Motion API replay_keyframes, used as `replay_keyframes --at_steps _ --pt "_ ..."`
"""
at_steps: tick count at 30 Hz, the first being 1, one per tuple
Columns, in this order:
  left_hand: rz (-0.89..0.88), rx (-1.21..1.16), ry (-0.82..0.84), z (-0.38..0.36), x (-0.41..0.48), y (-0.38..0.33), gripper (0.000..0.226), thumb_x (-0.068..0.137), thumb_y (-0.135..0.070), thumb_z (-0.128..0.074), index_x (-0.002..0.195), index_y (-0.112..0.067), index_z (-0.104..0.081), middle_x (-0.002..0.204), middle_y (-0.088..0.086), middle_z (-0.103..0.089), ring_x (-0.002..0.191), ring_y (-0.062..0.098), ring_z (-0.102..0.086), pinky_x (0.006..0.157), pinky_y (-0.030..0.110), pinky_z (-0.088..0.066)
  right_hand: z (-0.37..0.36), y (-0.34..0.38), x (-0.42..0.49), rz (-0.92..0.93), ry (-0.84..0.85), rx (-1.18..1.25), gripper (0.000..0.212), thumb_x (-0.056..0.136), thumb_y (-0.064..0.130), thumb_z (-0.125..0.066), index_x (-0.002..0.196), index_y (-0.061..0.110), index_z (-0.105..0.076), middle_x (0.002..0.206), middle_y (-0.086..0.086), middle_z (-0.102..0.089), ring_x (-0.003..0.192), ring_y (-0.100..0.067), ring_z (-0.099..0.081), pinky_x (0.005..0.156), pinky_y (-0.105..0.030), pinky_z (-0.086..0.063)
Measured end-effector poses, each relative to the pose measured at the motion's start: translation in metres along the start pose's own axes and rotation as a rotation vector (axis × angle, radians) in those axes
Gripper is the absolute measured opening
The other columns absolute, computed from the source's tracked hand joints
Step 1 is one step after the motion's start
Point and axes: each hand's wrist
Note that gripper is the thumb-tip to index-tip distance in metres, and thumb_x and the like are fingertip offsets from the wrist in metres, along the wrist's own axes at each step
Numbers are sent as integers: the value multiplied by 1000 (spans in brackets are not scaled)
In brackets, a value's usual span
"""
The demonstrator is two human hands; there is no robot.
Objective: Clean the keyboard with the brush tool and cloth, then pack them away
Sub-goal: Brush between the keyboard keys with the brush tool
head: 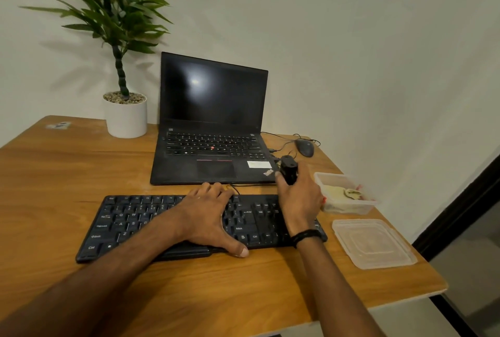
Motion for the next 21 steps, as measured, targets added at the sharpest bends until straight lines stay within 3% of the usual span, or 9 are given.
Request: replay_keyframes --at_steps 3,5,7,9,11,14,17,21 --pt "-5 6 -3 0 -1 0 143 51 -104 -53 162 -26 -9 158 -2 -22 143 22 -24 123 43 -22 -7 6 -11 142 243 197 33 87 45 -71 112 30 -56 99 19 -65 88 5 -62 62 -8 -41" --pt "5 9 1 0 -2 2 143 51 -104 -53 162 -26 -8 158 -2 -23 142 22 -24 122 44 -23 -10 9 -11 132 362 352 30 84 42 -75 106 33 -56 94 22 -63 82 9 -61 61 -7 -46" --pt "14 1 6 1 -3 3 142 51 -103 -54 162 -27 -8 160 -2 -21 144 22 -22 123 44 -21 -7 8 -6 80 262 282 31 87 41 -72 110 31 -55 97 19 -62 79 6 -58 56 -8 -41" --pt "16 -5 8 2 -3 2 142 53 -102 -56 163 -26 -8 161 -1 -19 146 23 -21 124 44 -20 0 0 2 31 68 120 34 89 42 -69 116 27 -55 103 11 -65 85 -2 -59 61 -10 -38" --pt "15 -2 11 3 -4 0 141 55 -100 -58 163 -25 -8 161 -2 -19 146 22 -20 124 43 -19 7 -13 8 -2 -31 177 33 88 40 -70 114 25 -56 104 5 -69 95 -14 -65 67 -18 -40" --pt "17 -1 28 4 -6 -3 141 54 -99 -58 163 -26 -7 162 -1 -18 147 24 -20 124 44 -19 16 -28 13 -167 -8 455 26 86 39 -73 102 27 -58 92 9 -66 96 -16 -67 66 -20 -48" --pt "51 28 79 9 -6 -2 149 47 -102 -53 163 -25 -3 165 3 -15 151 28 -17 126 47 -19 23 -39 9 -393 63 798 25 85 34 -75 103 21 -65 96 2 -71 92 -18 -71 70 -37 -62" --pt "87 50 135 13 -6 2 152 46 -103 -55 163 -24 1 168 5 -8 154 33 -10 126 50 -16 28 -40 2 -497 152 1028 28 83 20 -77 107 15 -62 102 -8 -72 91 -21 -73 63 -30 -61"
Point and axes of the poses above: each hand's wrist, its own x-axis towards the middle knuckle, its own z-axis out of the back of the hand, y = z × x
